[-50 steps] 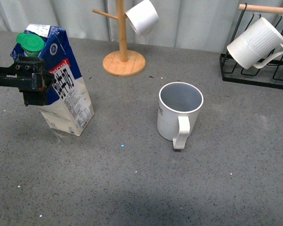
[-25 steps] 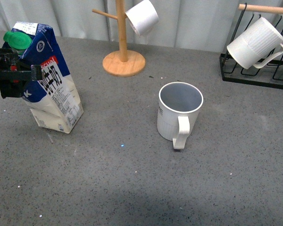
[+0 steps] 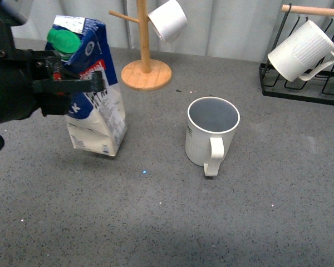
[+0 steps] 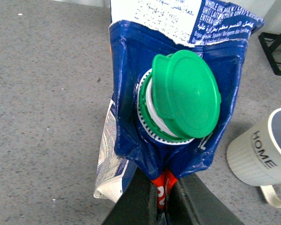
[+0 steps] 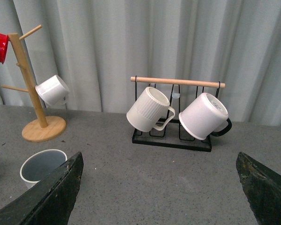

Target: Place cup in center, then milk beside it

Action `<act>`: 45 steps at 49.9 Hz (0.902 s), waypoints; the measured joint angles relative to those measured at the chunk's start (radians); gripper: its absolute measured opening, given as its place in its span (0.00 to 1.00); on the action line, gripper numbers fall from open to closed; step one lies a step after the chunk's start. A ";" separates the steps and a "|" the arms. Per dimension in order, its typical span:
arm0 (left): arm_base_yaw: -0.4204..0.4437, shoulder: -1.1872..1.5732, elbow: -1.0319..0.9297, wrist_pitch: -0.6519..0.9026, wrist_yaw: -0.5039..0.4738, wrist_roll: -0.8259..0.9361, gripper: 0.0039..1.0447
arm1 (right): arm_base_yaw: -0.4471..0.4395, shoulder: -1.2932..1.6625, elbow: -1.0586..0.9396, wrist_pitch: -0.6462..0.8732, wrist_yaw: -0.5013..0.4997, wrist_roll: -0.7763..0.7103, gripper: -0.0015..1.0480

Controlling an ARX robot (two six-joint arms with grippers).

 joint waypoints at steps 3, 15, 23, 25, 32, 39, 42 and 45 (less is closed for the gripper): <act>-0.041 0.016 0.006 0.004 -0.027 -0.025 0.04 | 0.000 0.000 0.000 0.000 0.000 0.000 0.91; -0.142 0.081 0.056 0.013 -0.077 -0.109 0.04 | 0.000 0.000 0.000 0.000 0.000 0.000 0.91; -0.172 0.132 0.100 0.018 -0.108 -0.149 0.04 | 0.000 0.000 0.000 0.000 0.000 0.000 0.91; -0.177 0.139 0.109 0.018 -0.108 -0.152 0.04 | 0.000 0.000 0.000 0.000 0.000 0.000 0.91; -0.197 0.164 0.144 0.014 -0.120 -0.156 0.04 | 0.000 0.000 0.000 0.000 0.000 0.000 0.91; -0.216 0.183 0.157 0.011 -0.131 -0.156 0.04 | 0.000 0.000 0.000 0.000 0.000 0.000 0.91; -0.220 0.189 0.163 0.004 -0.132 -0.156 0.04 | 0.000 0.000 0.000 0.000 0.000 0.000 0.91; -0.225 0.190 0.166 0.000 -0.136 -0.156 0.04 | 0.000 0.000 0.000 0.000 0.000 0.000 0.91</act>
